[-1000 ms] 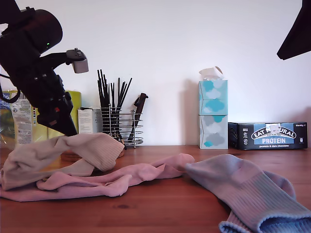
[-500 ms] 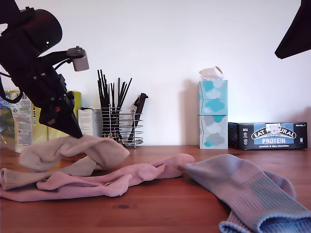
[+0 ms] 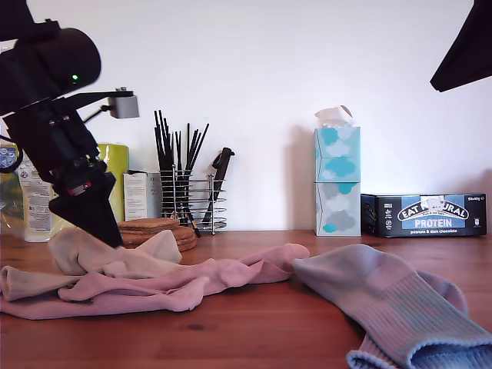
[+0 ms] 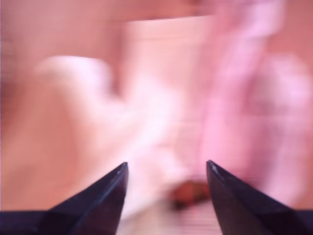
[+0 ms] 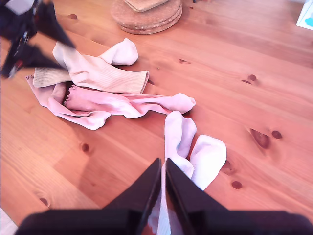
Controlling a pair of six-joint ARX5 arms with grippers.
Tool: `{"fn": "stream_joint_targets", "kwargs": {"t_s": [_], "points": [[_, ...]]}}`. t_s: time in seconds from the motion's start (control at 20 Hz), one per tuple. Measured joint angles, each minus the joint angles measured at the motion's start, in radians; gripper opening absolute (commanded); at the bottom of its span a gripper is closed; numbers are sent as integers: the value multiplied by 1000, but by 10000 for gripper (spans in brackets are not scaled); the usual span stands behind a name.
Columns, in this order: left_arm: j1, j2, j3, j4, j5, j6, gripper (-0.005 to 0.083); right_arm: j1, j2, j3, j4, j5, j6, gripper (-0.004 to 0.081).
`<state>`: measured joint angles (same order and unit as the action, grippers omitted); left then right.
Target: Pair up the socks based on colour and pattern, by placing each sock on top of its pair
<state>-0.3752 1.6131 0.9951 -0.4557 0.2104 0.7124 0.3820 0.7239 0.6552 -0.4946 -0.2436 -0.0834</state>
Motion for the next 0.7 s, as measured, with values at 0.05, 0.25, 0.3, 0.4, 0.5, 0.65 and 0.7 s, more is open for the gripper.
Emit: {"fn": "stream_joint_targets", "kwargs": {"t_s": [0.05,0.25,0.3,0.4,0.5,0.65,0.7], "points": [[-27,0,0,-41,26,0,521,0,0,0,0,-2,0,-13],[-110,0,0,-74,77,24,521,0,0,0,0,-9,-6,-13],[-114,0,0,-90,73,35,521,0,0,0,0,-9,-14,-13],[-107,0,0,-122,40,53,520,0,0,0,0,-9,-16,-13],[-99,2,0,-124,-3,79,518,0,0,0,0,-10,-16,-13],[-89,31,0,-124,-18,89,515,0,0,0,0,-13,-16,-13],[-89,53,0,-126,-23,91,515,0,0,0,0,-13,-16,-13]]}}
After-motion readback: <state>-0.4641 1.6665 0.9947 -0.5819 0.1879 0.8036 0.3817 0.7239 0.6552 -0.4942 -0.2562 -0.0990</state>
